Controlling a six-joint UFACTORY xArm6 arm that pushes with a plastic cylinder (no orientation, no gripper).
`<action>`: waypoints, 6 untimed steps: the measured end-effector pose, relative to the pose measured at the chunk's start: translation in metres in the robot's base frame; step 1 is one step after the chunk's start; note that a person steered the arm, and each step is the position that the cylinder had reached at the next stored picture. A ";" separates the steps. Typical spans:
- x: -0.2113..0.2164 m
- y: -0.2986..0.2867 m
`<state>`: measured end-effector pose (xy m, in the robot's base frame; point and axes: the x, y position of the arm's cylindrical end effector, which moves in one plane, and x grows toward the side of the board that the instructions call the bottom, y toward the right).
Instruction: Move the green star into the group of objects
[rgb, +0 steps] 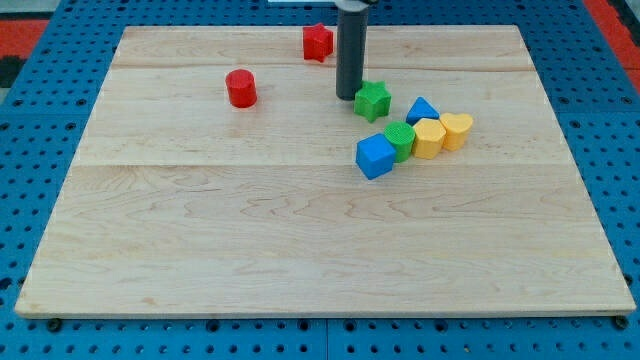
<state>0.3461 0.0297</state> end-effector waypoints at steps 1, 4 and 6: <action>0.013 0.016; -0.035 0.033; 0.017 0.062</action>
